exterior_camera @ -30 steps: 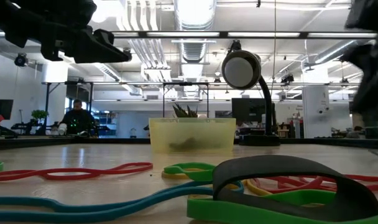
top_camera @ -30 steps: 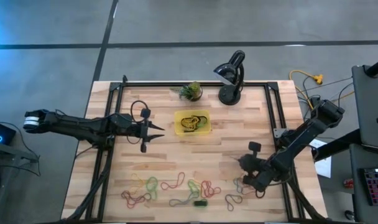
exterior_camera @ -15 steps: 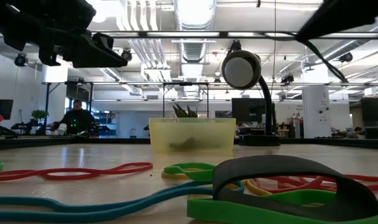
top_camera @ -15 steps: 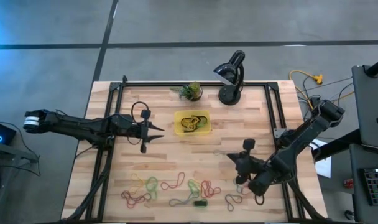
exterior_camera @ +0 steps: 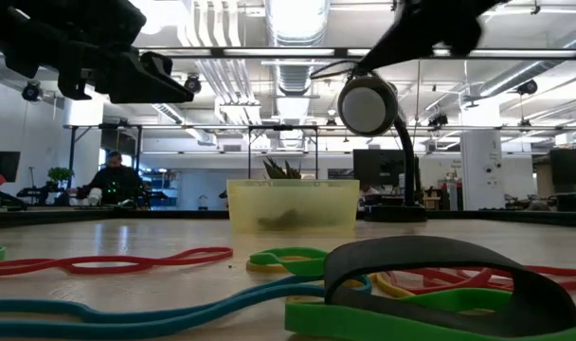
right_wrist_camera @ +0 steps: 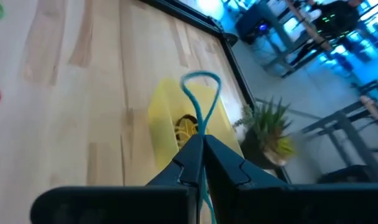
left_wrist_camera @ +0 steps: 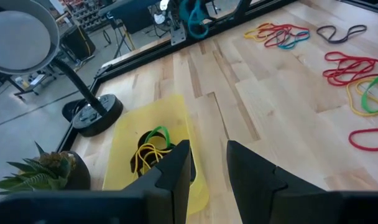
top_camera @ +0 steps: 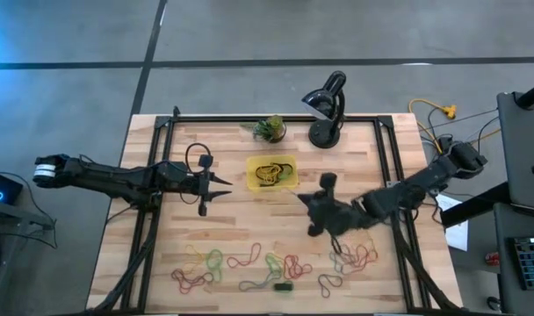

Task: Pick and place rubber bands into bin
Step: Put the blue rubber band in the yellow bin, then put the green rubber band in the yellow bin

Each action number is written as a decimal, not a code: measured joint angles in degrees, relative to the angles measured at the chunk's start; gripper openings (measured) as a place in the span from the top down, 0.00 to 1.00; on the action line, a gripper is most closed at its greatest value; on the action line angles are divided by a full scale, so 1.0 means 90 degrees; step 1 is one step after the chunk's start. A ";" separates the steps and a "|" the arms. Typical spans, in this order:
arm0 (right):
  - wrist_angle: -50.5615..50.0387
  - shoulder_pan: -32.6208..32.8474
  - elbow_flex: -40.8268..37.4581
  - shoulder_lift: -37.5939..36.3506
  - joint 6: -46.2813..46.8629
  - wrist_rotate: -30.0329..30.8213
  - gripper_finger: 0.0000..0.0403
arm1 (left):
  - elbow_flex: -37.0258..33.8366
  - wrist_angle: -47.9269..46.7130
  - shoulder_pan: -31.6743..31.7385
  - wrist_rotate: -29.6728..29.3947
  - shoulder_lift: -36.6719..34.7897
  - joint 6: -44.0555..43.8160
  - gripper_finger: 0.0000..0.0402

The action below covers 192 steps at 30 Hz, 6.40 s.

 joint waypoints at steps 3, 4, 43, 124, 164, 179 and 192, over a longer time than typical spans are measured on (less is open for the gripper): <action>0.0500 -0.0566 -0.0047 0.0039 -0.0381 -0.0614 0.98 | 0.0000 0.0000 0.0000 0.0001 -0.0002 0.0000 0.78; 0.0658 -0.0738 -0.0047 0.0061 -0.0502 -0.0779 0.98 | 0.0000 0.0000 0.0000 0.0002 -0.0002 0.0000 0.78; 0.2041 -0.3262 0.0218 0.1916 -0.0752 -0.3209 0.82 | 0.0000 0.0124 0.0000 0.0039 -0.0005 0.0001 0.78; 0.0531 -0.1477 0.0221 0.0308 -0.0794 -0.3196 0.83 | 0.1197 -0.1849 -0.3775 0.0216 0.4163 -0.3839 0.90; 0.0382 -0.1478 0.0221 0.0282 -0.0751 -0.3158 0.85 | 0.2309 -0.1871 -0.3132 -0.5041 0.3874 -0.0495 1.00; 0.0174 -0.1477 0.0221 0.0197 -0.0751 -0.3143 0.86 | 0.2586 -0.0397 -0.0798 -0.4107 0.3866 0.1242 1.00; 0.0158 -0.1478 0.0221 0.0197 -0.0751 -0.3145 0.86 | 0.2508 0.0723 0.0675 -0.2104 0.4213 0.1209 1.00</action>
